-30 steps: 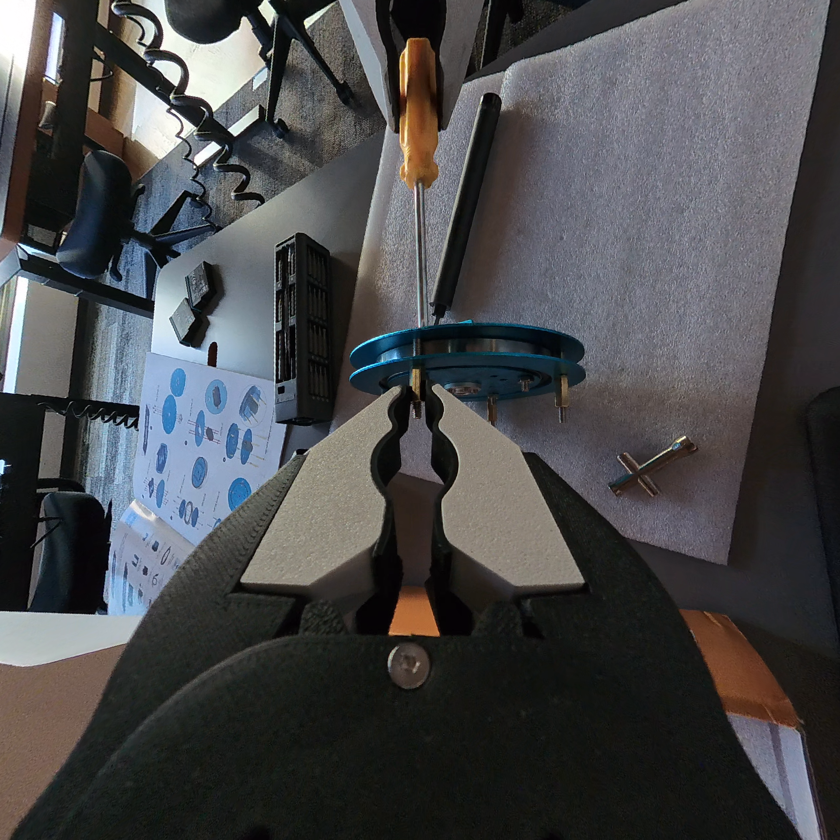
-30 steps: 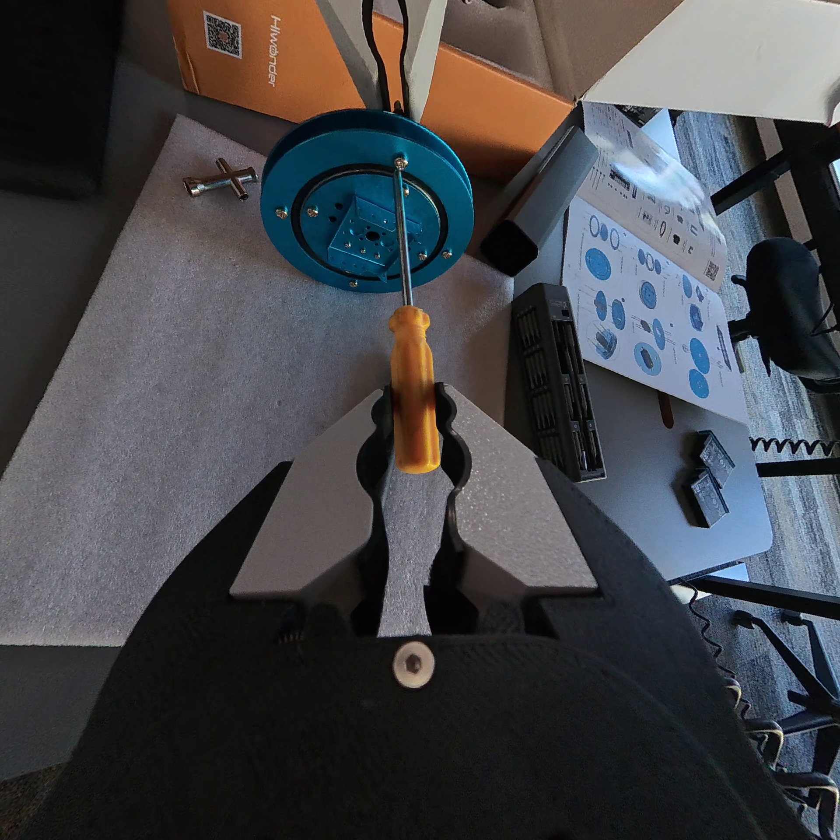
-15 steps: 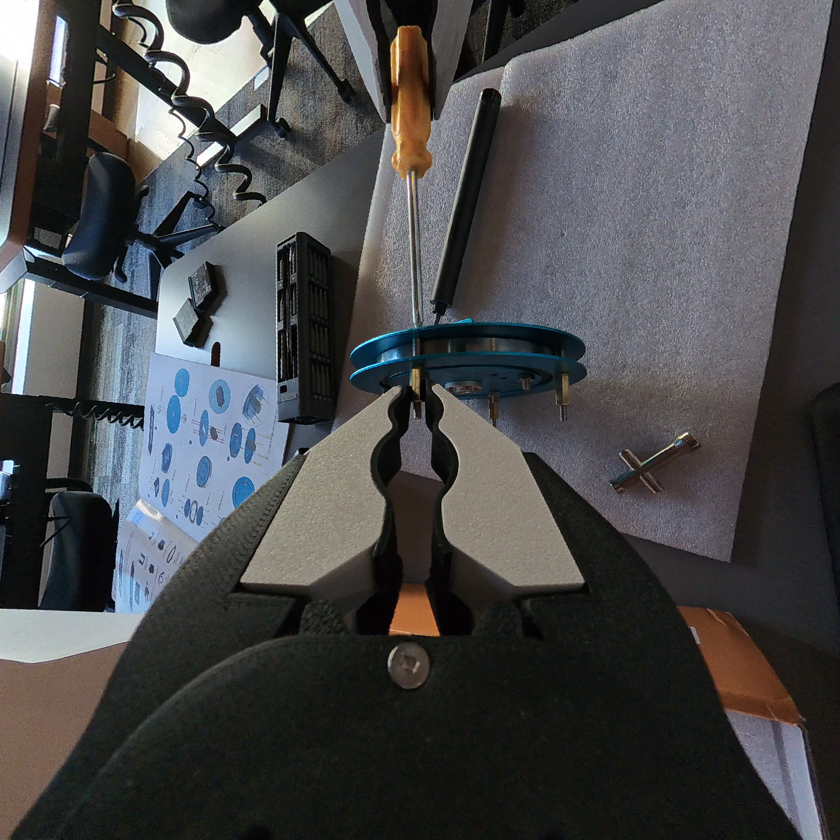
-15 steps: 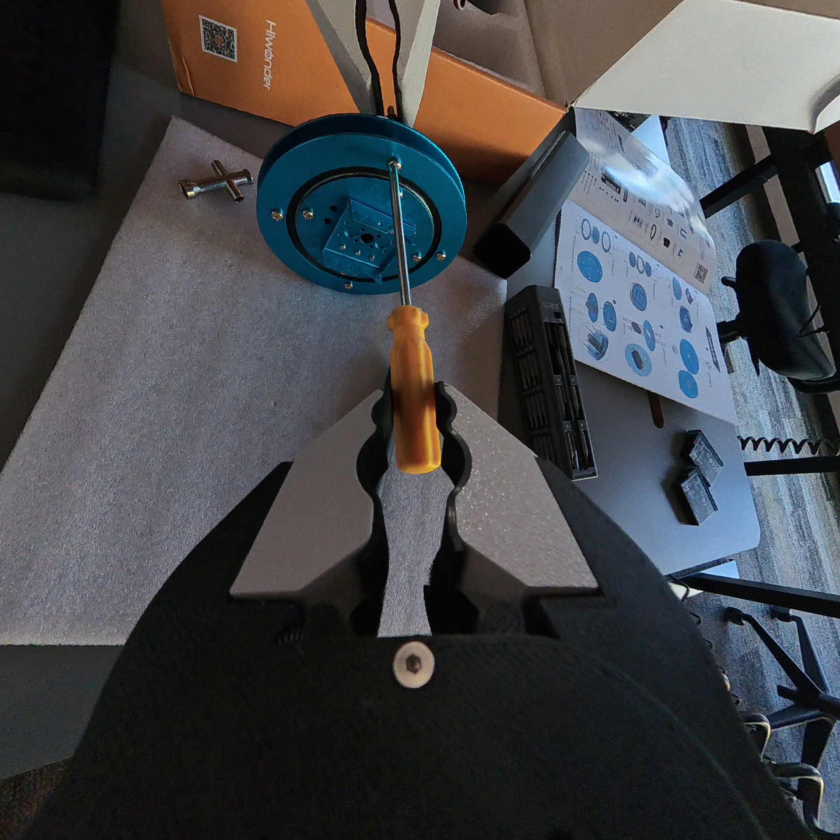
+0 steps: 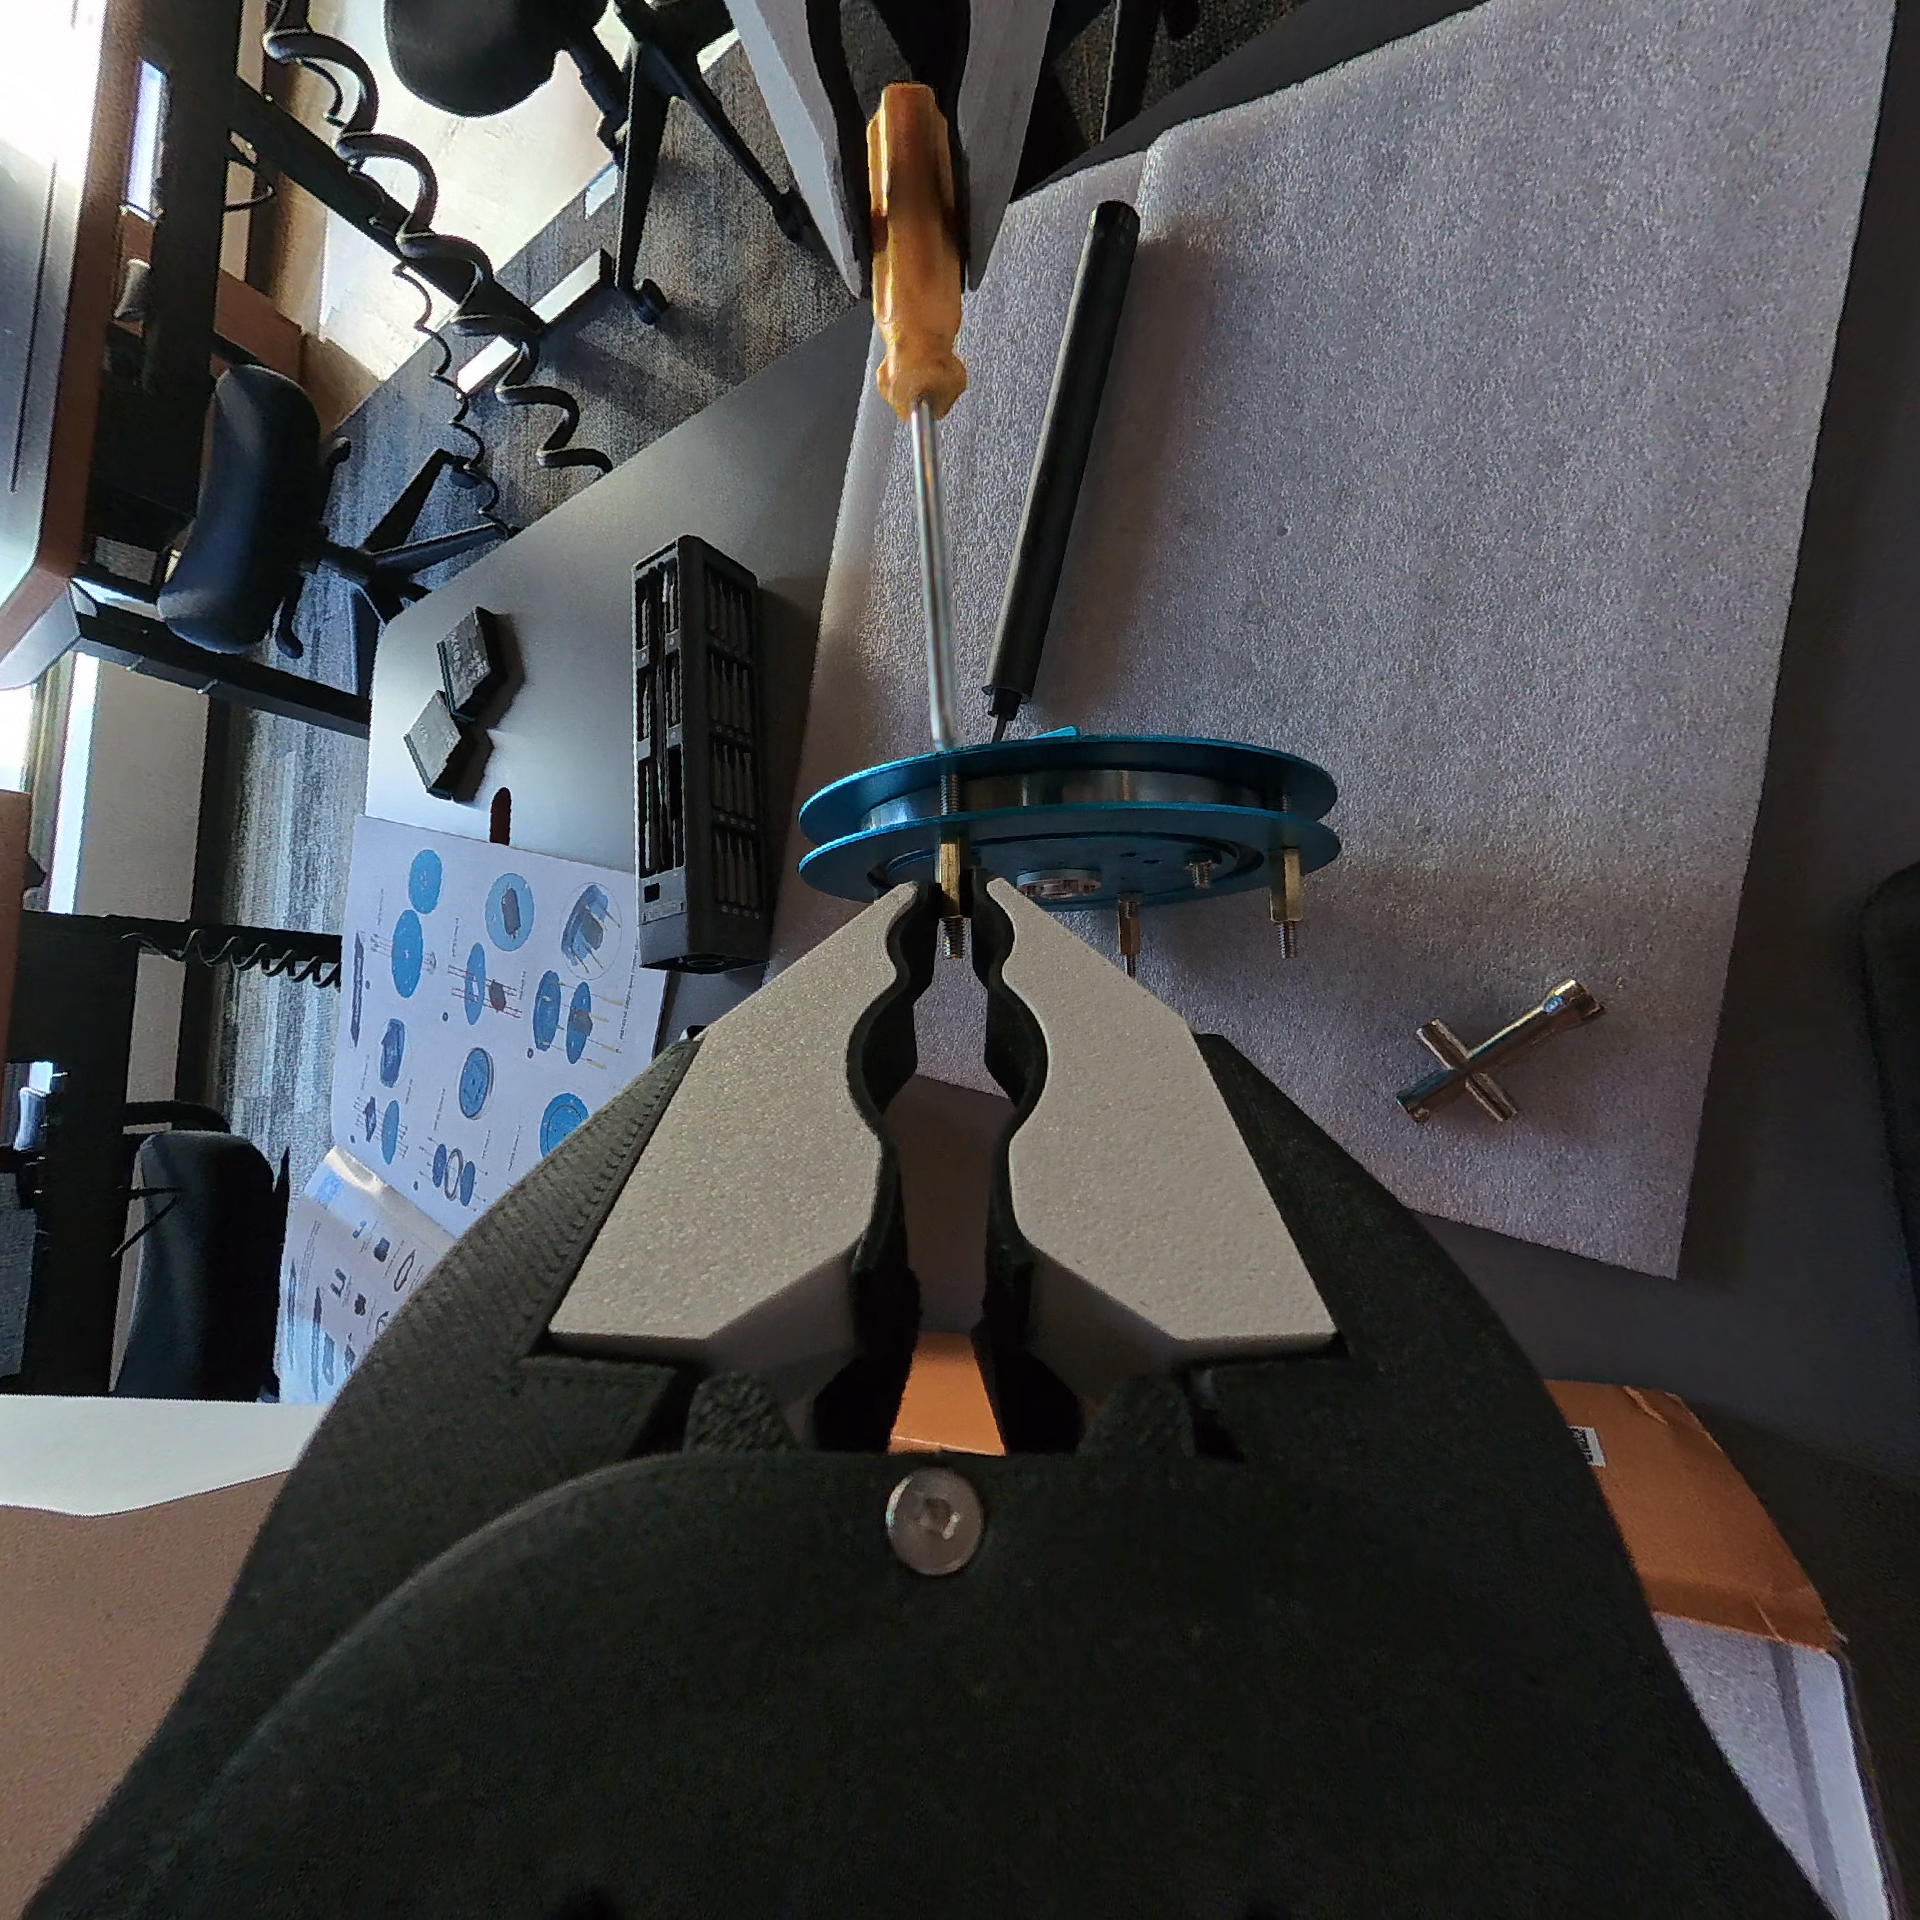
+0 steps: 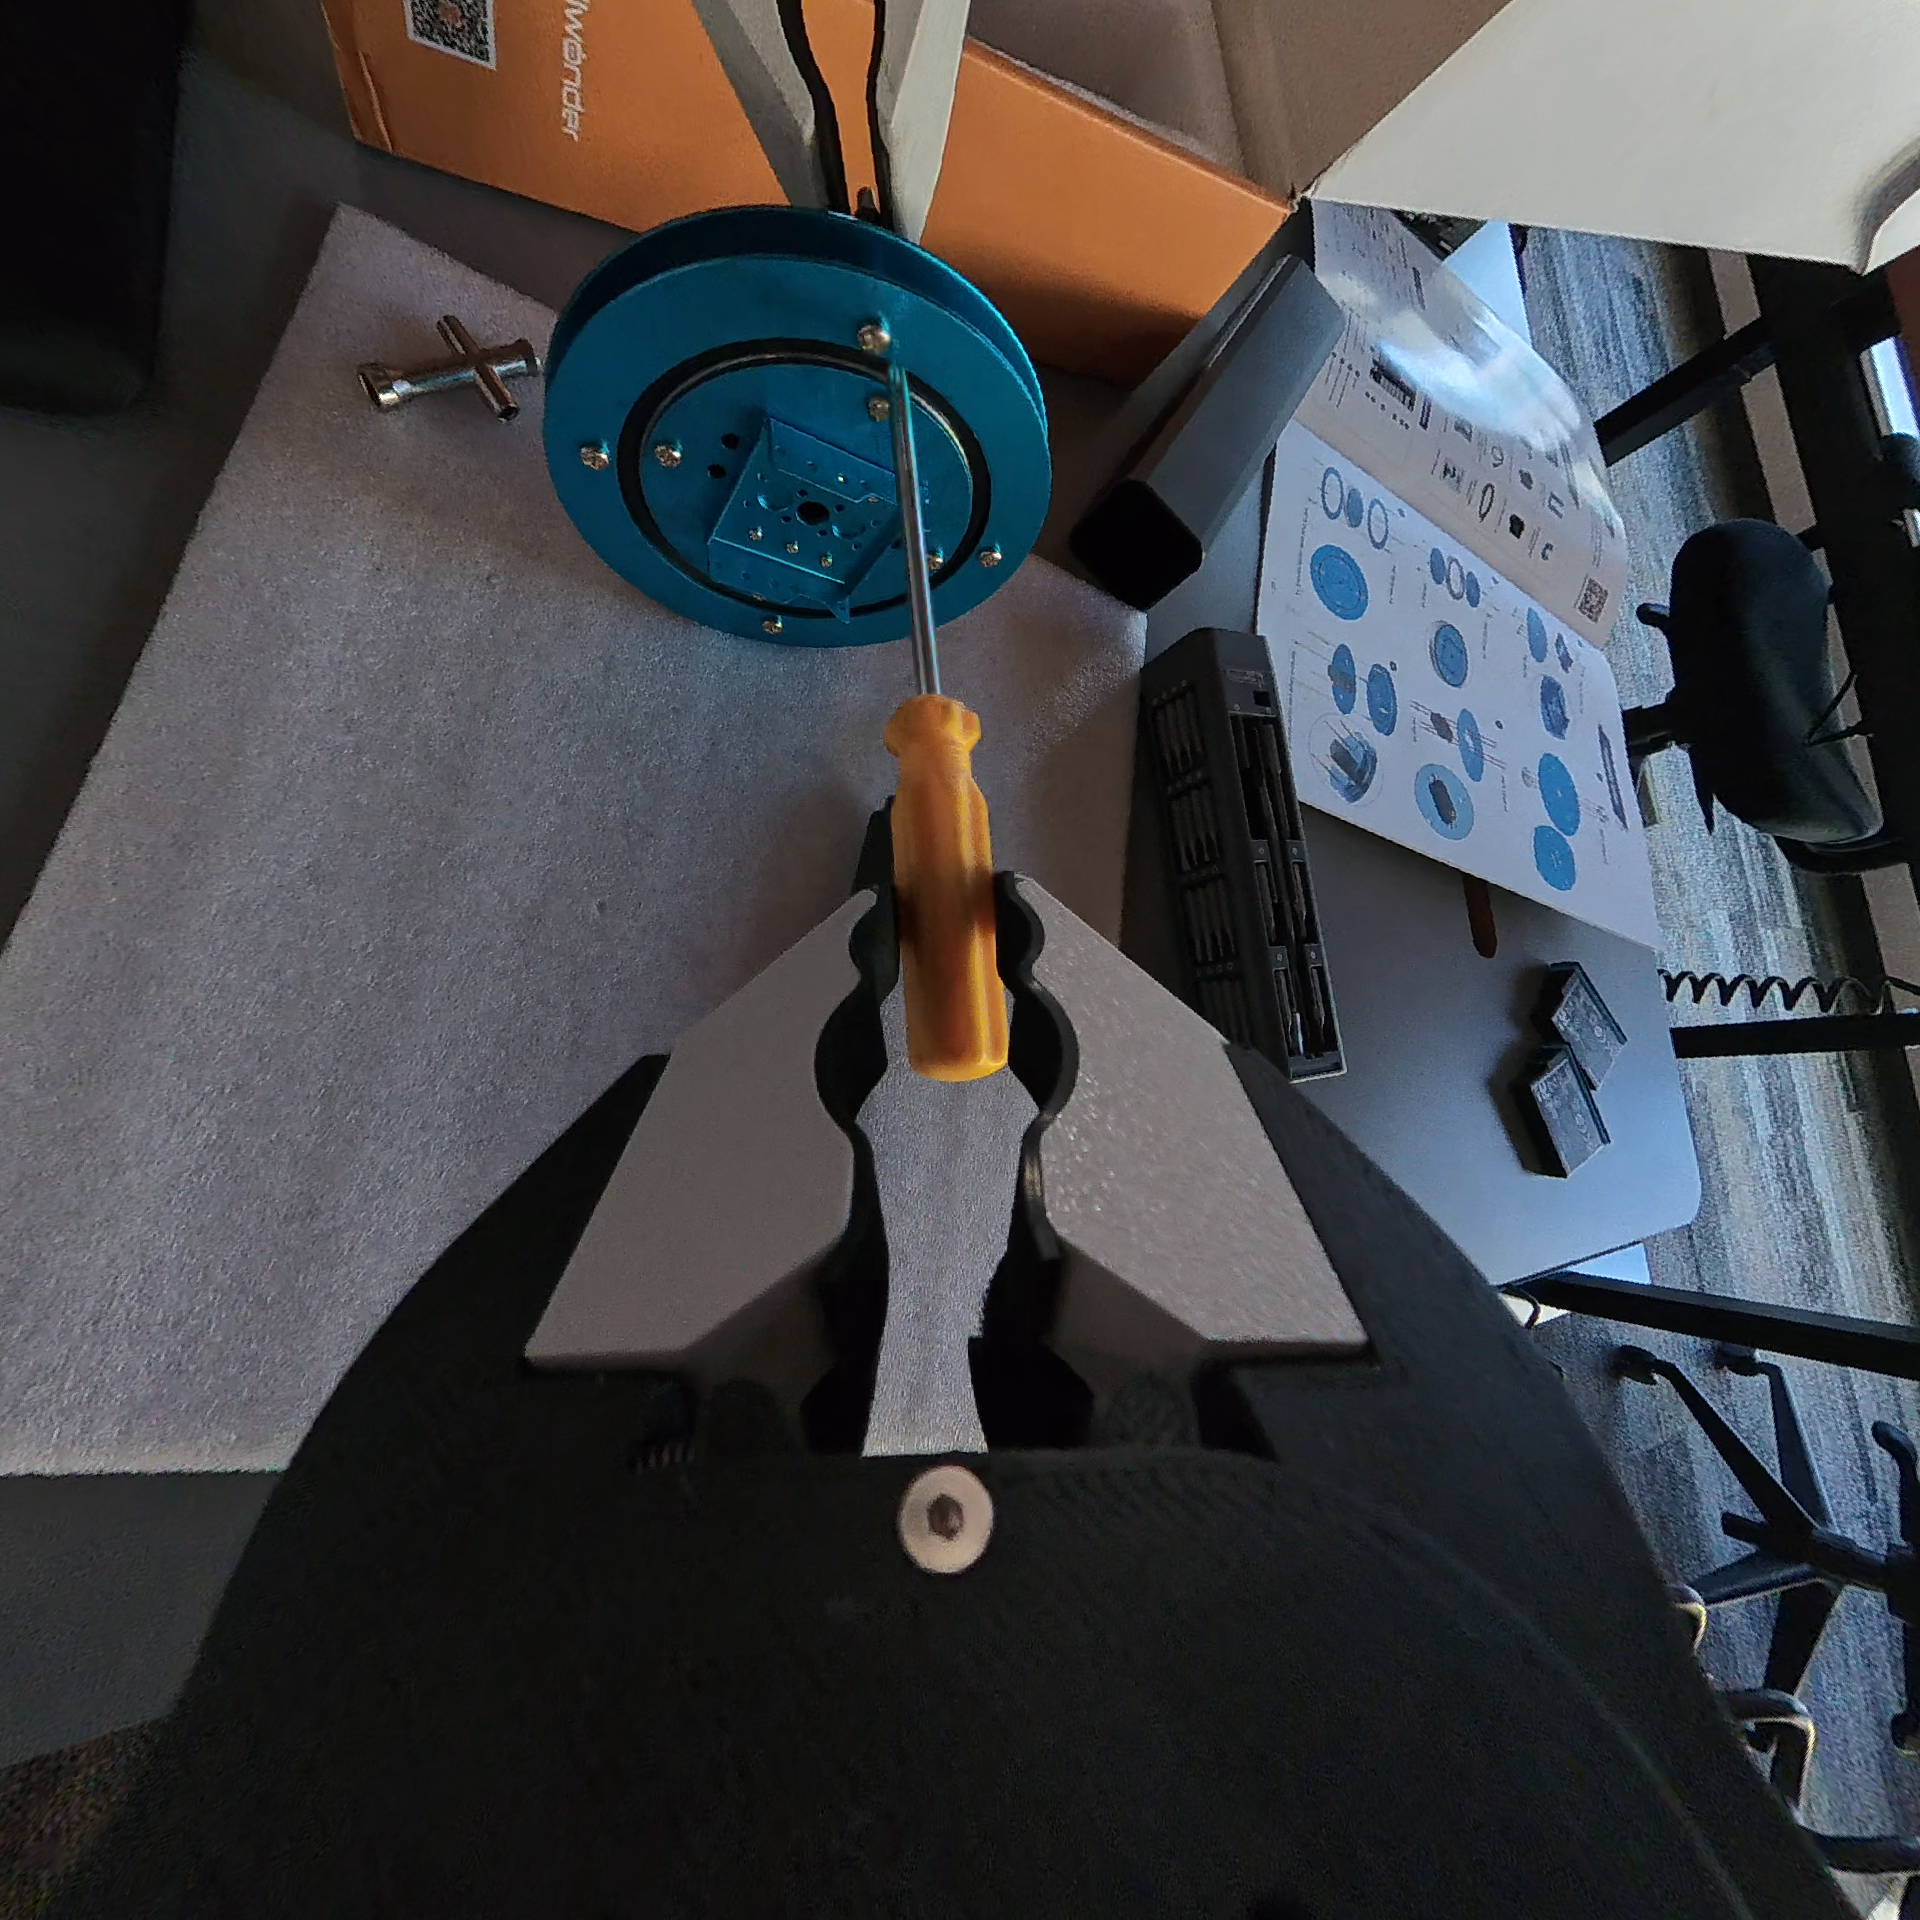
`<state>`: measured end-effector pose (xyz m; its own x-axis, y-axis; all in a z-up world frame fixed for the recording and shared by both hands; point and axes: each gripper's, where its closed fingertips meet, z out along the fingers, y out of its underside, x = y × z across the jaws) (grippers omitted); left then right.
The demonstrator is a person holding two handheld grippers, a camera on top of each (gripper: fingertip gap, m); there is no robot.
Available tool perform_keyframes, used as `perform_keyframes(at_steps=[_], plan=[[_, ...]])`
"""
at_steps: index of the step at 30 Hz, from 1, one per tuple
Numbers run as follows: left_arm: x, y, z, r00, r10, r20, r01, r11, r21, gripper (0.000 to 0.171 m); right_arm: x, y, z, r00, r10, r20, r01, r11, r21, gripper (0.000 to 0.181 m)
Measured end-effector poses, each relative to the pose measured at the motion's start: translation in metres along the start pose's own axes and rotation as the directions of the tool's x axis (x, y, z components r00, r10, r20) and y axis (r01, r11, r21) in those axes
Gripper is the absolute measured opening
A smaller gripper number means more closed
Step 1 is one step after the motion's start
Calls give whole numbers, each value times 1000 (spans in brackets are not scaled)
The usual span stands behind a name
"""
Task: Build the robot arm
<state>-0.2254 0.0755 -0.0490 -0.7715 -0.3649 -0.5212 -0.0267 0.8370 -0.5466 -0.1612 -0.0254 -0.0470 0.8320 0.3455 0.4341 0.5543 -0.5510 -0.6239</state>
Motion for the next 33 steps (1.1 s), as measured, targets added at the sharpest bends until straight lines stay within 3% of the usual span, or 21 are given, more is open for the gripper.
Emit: perform_keyframes(at_steps=[24, 27, 31, 33], plan=[[0, 1, 0, 1000, 3, 2, -3, 1000, -14, 4, -3, -11, -6, 1000, -23, -10, 23, 999, 27, 17], [-1, 2, -1, 1000, -7, -3, 7, 1000, -28, 4, -3, -16, -11, 995, -69, -74, 71, 997, 22, 17], [0, 1, 0, 1000, -1, 3, 1, 1000, -16, 4, -4, -18, -14, 939, -249, -240, 245, 968, -44, 17], [0, 1, 0, 1000, 12, 13, -11, 1000, -19, 4, -9, -19, -15, 939, -235, -250, 232, 972, -42, 17]])
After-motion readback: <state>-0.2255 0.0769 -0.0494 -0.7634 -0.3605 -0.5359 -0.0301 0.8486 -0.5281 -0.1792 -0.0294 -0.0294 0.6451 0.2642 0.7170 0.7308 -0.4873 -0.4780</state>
